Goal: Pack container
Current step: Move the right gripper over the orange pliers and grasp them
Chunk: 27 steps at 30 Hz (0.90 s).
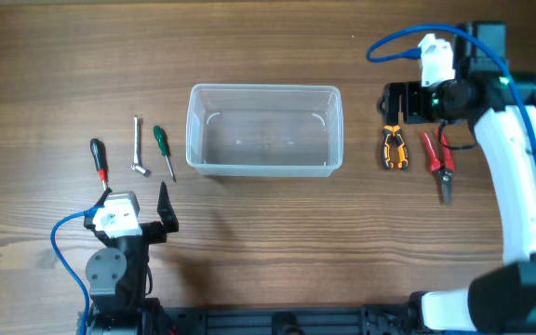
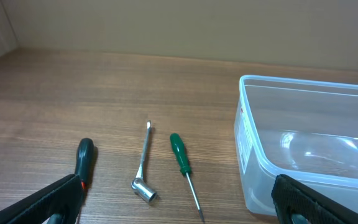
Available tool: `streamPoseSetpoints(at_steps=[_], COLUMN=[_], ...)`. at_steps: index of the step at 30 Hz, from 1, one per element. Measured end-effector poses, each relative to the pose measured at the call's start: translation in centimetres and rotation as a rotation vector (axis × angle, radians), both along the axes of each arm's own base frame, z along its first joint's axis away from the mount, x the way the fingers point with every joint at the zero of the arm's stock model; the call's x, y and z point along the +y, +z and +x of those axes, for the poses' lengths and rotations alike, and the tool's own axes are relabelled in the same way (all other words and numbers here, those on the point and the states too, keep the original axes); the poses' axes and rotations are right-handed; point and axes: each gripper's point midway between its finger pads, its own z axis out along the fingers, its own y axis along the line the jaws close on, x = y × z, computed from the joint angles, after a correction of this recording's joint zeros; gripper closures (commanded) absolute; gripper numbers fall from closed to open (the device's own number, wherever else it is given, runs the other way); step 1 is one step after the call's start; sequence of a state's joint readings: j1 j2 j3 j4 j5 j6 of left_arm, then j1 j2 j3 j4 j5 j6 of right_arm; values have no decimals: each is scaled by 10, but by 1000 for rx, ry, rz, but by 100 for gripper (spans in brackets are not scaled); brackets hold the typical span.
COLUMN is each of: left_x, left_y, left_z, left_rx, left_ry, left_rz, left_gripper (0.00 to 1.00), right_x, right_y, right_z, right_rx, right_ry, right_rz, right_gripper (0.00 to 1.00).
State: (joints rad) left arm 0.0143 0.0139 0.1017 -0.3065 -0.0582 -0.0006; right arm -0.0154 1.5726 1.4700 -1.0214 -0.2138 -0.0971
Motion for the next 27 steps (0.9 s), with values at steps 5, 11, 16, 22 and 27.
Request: streamPoseSetpoints(at_steps=[5,11,16,22,27], left_x=[0,0,0,0,0], left_y=[0,0,0,0,0], left_z=[0,0,0,0,0], left_rx=[0,0,0,0,0], left_ry=[0,0,0,0,0], left_rz=[0,0,0,0,0], left_gripper=[0,0,0,0,0], right_x=[0,-3,-17,-17,-9], right_y=[-39,-45,-55,-109,-157], right_z=[-3,-5,-9,-12,-12], right_rx=[140,164,207,372,474], right_ry=[6,-1,-28,-16,15], right_rz=[-1,-15,-92,-124,-134], right_gripper=[57,60,60,60,59])
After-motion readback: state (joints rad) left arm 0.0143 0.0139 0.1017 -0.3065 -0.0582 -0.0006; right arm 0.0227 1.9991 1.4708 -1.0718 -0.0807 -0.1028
